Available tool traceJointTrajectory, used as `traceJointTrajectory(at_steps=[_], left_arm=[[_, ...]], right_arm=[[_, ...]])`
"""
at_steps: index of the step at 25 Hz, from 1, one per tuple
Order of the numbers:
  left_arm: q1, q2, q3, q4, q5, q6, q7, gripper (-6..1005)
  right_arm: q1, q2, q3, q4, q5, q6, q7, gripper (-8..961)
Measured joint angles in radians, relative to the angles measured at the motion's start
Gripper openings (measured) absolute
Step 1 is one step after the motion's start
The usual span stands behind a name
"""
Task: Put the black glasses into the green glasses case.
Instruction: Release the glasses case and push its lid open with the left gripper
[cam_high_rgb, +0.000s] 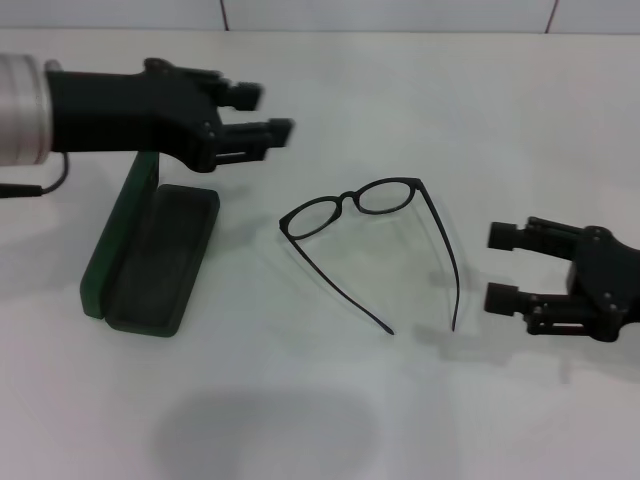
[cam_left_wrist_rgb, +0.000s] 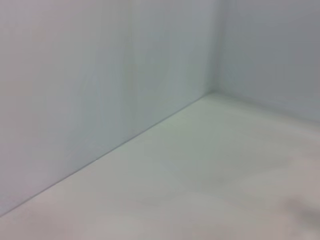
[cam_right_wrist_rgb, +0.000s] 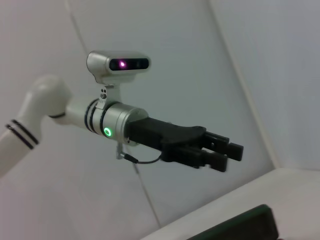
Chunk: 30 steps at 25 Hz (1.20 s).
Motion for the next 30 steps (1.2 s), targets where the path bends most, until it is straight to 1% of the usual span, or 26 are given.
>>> traceJointTrajectory(at_steps=[1, 2, 4, 5, 7, 8, 10, 12, 14, 16, 23, 29, 30], left_arm=[[-0.003, 0.001, 0.013, 0.018, 0.041, -0.016, -0.039, 532], [-0.012, 0.000, 0.045, 0.045, 0.156, -0.047, -0.124, 532], [-0.023, 0.000, 0.086, 0.063, 0.309, -0.083, -0.247, 531], [-0.032, 0.000, 0.119, 0.069, 0.412, -0.094, -0.334, 531], [-0.038, 0.001, 0.152, 0.077, 0.492, -0.092, -0.411, 524], [-0.040, 0.001, 0.178, 0.087, 0.552, -0.089, -0.464, 520], [-0.034, 0.001, 0.220, 0.113, 0.637, -0.086, -0.528, 513], [-0.024, 0.000, 0.281, 0.146, 0.742, -0.085, -0.601, 505], [-0.022, 0.001, 0.323, 0.161, 0.798, -0.080, -0.644, 498], [-0.021, 0.001, 0.350, 0.169, 0.826, -0.071, -0.665, 491], [-0.012, 0.001, 0.358, 0.143, 0.839, -0.065, -0.687, 465], [-0.021, 0.001, 0.349, 0.089, 0.841, -0.065, -0.689, 443], [-0.026, 0.001, 0.347, 0.056, 0.842, -0.065, -0.690, 440]], right_arm=[[-0.009, 0.000, 0.008, 0.000, 0.000, 0.001, -0.002, 870], [-0.015, 0.001, 0.015, 0.002, 0.000, 0.002, -0.005, 870], [-0.021, 0.001, 0.021, 0.006, 0.002, 0.002, -0.011, 870], [-0.021, 0.001, 0.021, 0.006, 0.002, 0.002, -0.011, 870], [-0.025, 0.000, 0.024, 0.016, 0.011, 0.006, -0.021, 870], [-0.025, 0.000, 0.024, 0.017, 0.012, 0.007, -0.022, 870], [-0.020, 0.000, 0.025, 0.022, 0.012, 0.013, -0.024, 870], [-0.017, 0.000, 0.025, 0.025, 0.012, 0.015, -0.024, 869], [-0.016, -0.001, 0.025, 0.025, 0.012, 0.017, -0.025, 869], [-0.016, -0.002, 0.026, 0.025, 0.012, 0.022, -0.027, 869], [-0.006, -0.001, 0.026, 0.025, 0.012, 0.039, -0.039, 869], [-0.006, -0.001, 0.026, 0.026, 0.012, 0.041, -0.040, 869], [-0.006, -0.001, 0.026, 0.026, 0.012, 0.042, -0.040, 869]])
